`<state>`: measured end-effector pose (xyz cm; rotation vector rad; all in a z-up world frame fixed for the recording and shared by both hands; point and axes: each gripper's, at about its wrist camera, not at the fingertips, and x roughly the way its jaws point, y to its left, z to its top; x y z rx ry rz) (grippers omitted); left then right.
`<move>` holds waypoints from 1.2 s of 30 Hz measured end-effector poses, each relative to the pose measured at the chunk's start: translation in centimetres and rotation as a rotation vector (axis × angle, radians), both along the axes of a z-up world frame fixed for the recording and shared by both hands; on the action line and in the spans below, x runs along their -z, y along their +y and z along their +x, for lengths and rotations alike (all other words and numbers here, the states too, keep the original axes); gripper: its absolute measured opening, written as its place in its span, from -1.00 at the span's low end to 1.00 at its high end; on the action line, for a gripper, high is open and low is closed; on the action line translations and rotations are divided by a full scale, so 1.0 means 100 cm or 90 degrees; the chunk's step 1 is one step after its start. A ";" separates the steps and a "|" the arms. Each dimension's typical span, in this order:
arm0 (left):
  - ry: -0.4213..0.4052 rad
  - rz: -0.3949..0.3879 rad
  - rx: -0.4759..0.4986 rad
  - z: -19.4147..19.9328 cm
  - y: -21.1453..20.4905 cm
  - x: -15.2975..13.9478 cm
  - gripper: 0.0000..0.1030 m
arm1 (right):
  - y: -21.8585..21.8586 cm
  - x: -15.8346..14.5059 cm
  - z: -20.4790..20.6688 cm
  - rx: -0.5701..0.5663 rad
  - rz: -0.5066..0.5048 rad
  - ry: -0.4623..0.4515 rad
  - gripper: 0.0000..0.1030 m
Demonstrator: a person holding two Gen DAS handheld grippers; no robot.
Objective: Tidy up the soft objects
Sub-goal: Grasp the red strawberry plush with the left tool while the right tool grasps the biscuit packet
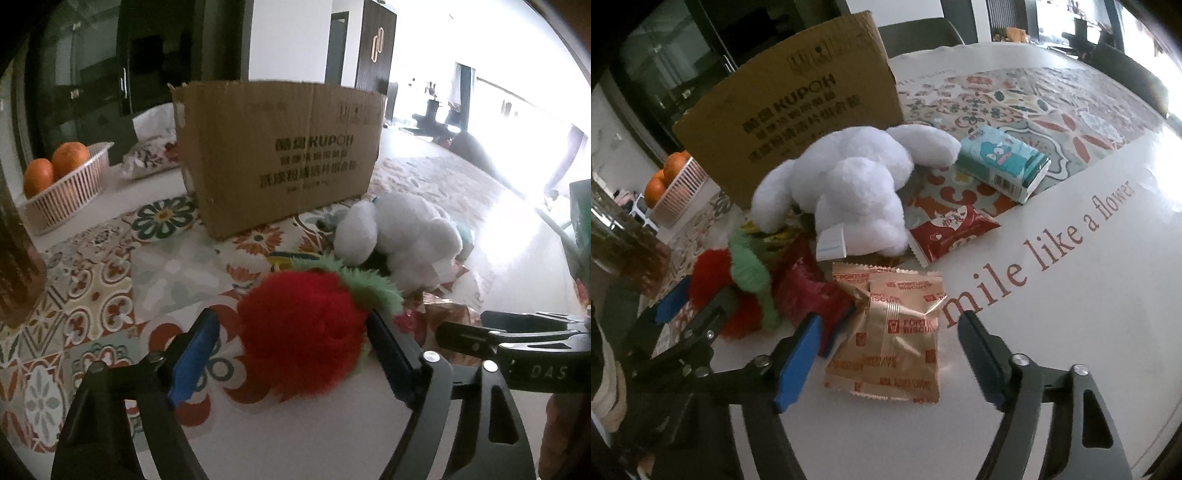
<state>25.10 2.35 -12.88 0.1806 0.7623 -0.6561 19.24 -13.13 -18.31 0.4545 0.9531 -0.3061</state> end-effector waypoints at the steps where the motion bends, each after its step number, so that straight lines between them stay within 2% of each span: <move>1: 0.003 0.000 0.002 0.002 -0.001 0.001 0.51 | 0.000 0.002 0.001 -0.001 0.002 0.003 0.35; 7: 0.032 -0.007 0.016 0.010 -0.010 0.012 0.26 | -0.004 0.008 0.004 -0.003 0.009 0.012 0.15; 11: 0.044 -0.012 0.019 0.011 -0.014 0.017 -0.01 | -0.005 0.009 0.004 -0.008 0.010 0.009 0.10; 16: 0.060 -0.021 0.002 0.008 -0.017 0.019 -0.17 | -0.008 0.009 0.004 -0.025 0.012 0.004 0.03; 21: 0.052 -0.012 -0.022 -0.001 -0.018 0.015 -0.21 | -0.009 0.008 0.002 -0.048 0.011 0.009 -0.05; 29: 0.038 0.011 -0.070 -0.025 -0.019 -0.001 -0.23 | -0.013 0.007 -0.008 -0.097 0.007 0.003 -0.07; 36: 0.031 0.005 -0.114 -0.052 -0.019 -0.019 -0.24 | -0.015 -0.011 -0.021 -0.141 -0.019 -0.037 -0.07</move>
